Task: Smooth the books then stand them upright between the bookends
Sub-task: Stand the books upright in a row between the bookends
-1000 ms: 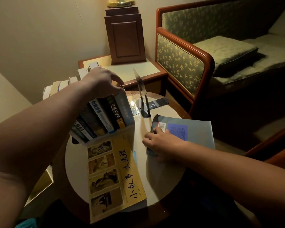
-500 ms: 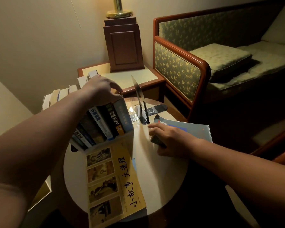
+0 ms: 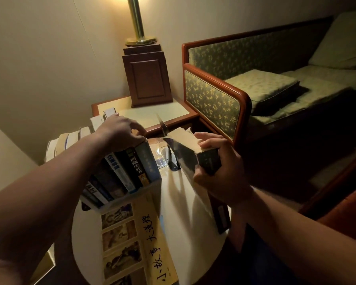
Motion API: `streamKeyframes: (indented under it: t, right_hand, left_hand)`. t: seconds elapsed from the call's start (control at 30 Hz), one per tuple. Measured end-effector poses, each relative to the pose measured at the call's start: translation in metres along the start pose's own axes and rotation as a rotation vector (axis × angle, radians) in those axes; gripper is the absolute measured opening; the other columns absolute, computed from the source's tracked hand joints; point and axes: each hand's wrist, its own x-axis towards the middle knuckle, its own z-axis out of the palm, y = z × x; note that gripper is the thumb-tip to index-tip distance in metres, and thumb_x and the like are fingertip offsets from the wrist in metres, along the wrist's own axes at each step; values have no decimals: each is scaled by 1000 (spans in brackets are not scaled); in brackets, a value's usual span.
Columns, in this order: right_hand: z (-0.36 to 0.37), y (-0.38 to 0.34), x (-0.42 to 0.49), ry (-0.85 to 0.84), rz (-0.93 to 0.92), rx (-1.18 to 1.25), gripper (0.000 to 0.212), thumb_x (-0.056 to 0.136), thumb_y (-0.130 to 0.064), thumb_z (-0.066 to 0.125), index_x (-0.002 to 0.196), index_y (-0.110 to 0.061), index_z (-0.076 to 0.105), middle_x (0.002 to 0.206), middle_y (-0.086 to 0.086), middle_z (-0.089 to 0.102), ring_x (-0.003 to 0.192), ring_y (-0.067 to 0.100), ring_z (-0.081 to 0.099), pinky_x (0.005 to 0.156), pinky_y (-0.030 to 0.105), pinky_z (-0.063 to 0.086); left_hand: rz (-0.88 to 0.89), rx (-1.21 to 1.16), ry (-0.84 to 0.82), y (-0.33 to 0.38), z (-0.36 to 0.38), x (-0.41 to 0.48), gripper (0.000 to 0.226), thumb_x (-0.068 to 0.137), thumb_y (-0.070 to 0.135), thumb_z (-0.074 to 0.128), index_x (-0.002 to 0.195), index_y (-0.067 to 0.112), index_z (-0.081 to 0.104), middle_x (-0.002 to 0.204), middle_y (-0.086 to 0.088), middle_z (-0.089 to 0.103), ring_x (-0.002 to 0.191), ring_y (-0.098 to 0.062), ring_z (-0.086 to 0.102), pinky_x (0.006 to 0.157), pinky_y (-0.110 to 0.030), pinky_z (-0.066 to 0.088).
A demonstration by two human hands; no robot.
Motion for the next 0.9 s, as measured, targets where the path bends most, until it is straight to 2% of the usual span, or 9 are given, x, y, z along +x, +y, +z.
streamKeyframes:
  t: [0.13, 0.23, 0.3, 0.37, 0.53, 0.6, 0.67, 0.8, 0.9]
  right_hand:
    - [16, -2, -9, 126, 62, 41, 44, 73, -12, 68, 109, 4, 49, 135, 14, 54, 101, 13, 64, 73, 34, 59]
    - [18, 2, -26, 107, 124, 48, 37, 75, -12, 63, 105, 2, 47, 139, 12, 52, 120, 7, 56, 89, 24, 53]
    - [13, 5, -37, 71, 152, 47, 37, 77, -14, 62, 109, -3, 47, 142, 9, 51, 131, 13, 50, 95, 32, 53]
    - [6, 5, -41, 33, 212, 42, 41, 80, -20, 65, 116, -8, 49, 145, 4, 50, 134, 14, 48, 94, 38, 56]
    - [-4, -8, -27, -143, 312, 9, 61, 81, -36, 73, 135, -16, 51, 155, -5, 40, 139, 9, 41, 100, 25, 50]
    - [-10, -11, -17, -242, 340, -42, 74, 77, -38, 73, 143, -22, 44, 159, -7, 30, 145, 10, 31, 106, 23, 42]
    - [-14, -16, -8, -356, 377, -109, 85, 75, -36, 73, 150, -28, 34, 162, -7, 23, 147, 15, 24, 105, 21, 36]
    - [-11, -28, 10, -581, 475, -121, 99, 78, -24, 76, 155, -30, 13, 154, -1, 33, 133, 20, 39, 84, 16, 46]
    - [-5, -37, 22, -699, 472, -204, 90, 84, -33, 72, 155, -27, 17, 152, 4, 36, 122, 16, 43, 84, 18, 47]
  left_hand:
    - [14, 9, -19, 0, -3, -3, 31, 95, 46, 59, 121, 32, 69, 132, 7, 63, 110, -16, 51, 82, -29, 30]
    - [9, 15, -15, 2, -4, -5, 32, 97, 45, 58, 123, 30, 68, 132, 6, 63, 115, -18, 51, 83, -29, 28]
    - [7, 14, -9, 3, -4, -5, 31, 97, 45, 58, 123, 31, 68, 132, 6, 63, 114, -18, 51, 83, -29, 29]
    - [-1, 5, -4, 3, -4, -4, 31, 97, 44, 58, 122, 31, 69, 132, 5, 63, 113, -17, 51, 85, -29, 30]
    - [3, -3, -9, 5, -4, -1, 32, 97, 42, 59, 123, 27, 68, 132, 3, 64, 116, -20, 53, 86, -30, 31]
    - [-6, -5, -22, 2, -3, 0, 32, 96, 44, 59, 123, 29, 69, 132, 4, 64, 117, -21, 52, 89, -32, 36]
    - [-11, -1, -33, -1, -1, 1, 31, 96, 47, 58, 121, 32, 69, 131, 4, 64, 117, -21, 53, 92, -35, 41]
    - [-15, 4, -35, -2, 0, 2, 31, 96, 49, 57, 120, 34, 69, 133, 6, 62, 117, -20, 51, 88, -33, 40]
    - [-13, 13, -33, -1, 0, 2, 31, 96, 48, 56, 121, 34, 69, 134, 6, 62, 119, -20, 51, 87, -31, 36]
